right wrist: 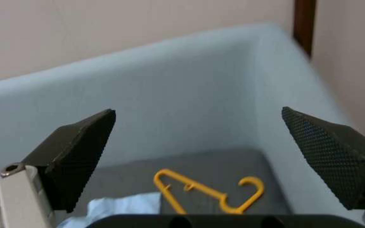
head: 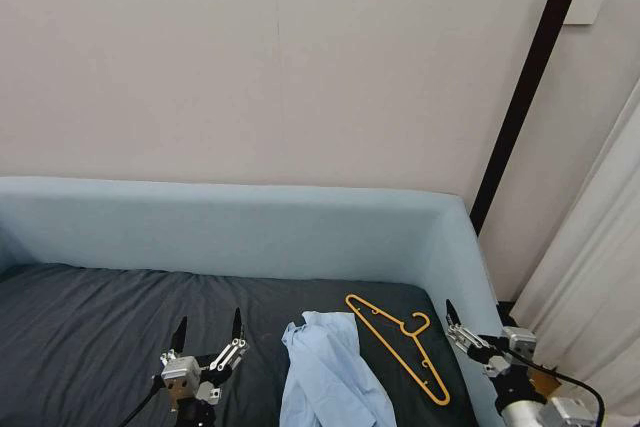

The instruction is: Pick up the clothes from the sofa and hang them on the clothes hanger.

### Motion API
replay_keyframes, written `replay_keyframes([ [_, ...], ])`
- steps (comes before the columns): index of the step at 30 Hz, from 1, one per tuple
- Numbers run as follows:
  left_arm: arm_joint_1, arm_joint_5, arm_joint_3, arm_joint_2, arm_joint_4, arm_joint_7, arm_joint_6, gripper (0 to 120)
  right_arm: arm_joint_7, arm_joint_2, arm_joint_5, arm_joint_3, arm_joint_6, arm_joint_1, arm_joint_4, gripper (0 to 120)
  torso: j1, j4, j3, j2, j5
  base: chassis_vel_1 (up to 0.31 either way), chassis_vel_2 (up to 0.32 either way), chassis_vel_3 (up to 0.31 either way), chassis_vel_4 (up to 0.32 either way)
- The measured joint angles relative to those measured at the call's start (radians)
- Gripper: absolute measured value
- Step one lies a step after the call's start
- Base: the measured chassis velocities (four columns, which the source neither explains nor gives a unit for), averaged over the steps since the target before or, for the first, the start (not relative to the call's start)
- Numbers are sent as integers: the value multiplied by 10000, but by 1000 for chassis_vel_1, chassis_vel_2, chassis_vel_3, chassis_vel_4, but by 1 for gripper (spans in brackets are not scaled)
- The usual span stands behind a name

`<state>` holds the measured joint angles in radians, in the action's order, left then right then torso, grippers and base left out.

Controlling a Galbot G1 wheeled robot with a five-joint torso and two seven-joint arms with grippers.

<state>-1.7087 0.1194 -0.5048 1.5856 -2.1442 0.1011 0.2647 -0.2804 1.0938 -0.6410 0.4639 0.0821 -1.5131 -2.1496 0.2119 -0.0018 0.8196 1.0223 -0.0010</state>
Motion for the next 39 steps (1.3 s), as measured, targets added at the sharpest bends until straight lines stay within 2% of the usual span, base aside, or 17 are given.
replay_keyframes([
  [4,-91,42,-191,-95,52,123,3,100,-364,-351,-1618,-723,855,823,302,100,0,7,1,0,2,0,0,0,0],
  [6,-110,134,-336,-106,72,162,4,100,-1002,-496,-3281,-1441,1812,1738,627,100,0,7,1,0,3,0,0,0,0],
  [7,-110,134,-336,-106,72,162,4,100,-1002,-496,-3281,-1441,1812,1738,627,100,0,7,1,0,3,0,0,0,0],
  [8,-110,128,-393,-66,148,162,4,100,-1372,-485,-4072,-1889,2448,2419,956,100,0,4,1,0,1,0,0,0,0],
  [10,-110,-1,-431,57,332,138,14,100,-1704,-285,-4759,-2740,3103,3694,1901,100,1,6,0,0,1,0,0,0,0],
  [12,-109,-121,-483,125,451,128,14,100,-1782,-66,-4997,-3331,3416,4506,2807,100,1,8,2,-1,0,0,0,0,0],
  [13,-109,-121,-483,125,451,128,14,100,-1782,-66,-4997,-3331,3416,4506,2807,100,1,8,2,-1,0,0,0,0,0],
  [16,-108,-189,-670,164,544,128,-1,100,-1498,434,-4986,-4165,3554,5599,4685,100,2,6,2,-1,2,0,0,0,0],
  [17,-108,-189,-670,164,544,128,-1,100,-1498,434,-4986,-4165,3554,5599,4685,100,2,6,2,-1,2,0,0,0,0],
  [21,-154,-183,-811,155,468,127,-30,100,-638,1114,-4807,-4507,3659,6522,6313,100,2,7,2,-1,0,0,0,0,0],
  [27,-181,-182,-777,189,295,119,-82,100,469,1605,-4148,-4744,3690,6981,7504,100,2,5,1,-1,1,0,0,0,0],
  [38,-156,-256,-715,223,372,109,-134,100,686,2517,-3242,-4443,3820,7197,8807,100,2,4,0,0,0,0,0,0,0],
  [39,-158,-265,-724,221,377,110,-143,100,683,2623,-3210,-4352,3862,7189,8861,97,2,5,0,-1,0,0,0,0,0],
])
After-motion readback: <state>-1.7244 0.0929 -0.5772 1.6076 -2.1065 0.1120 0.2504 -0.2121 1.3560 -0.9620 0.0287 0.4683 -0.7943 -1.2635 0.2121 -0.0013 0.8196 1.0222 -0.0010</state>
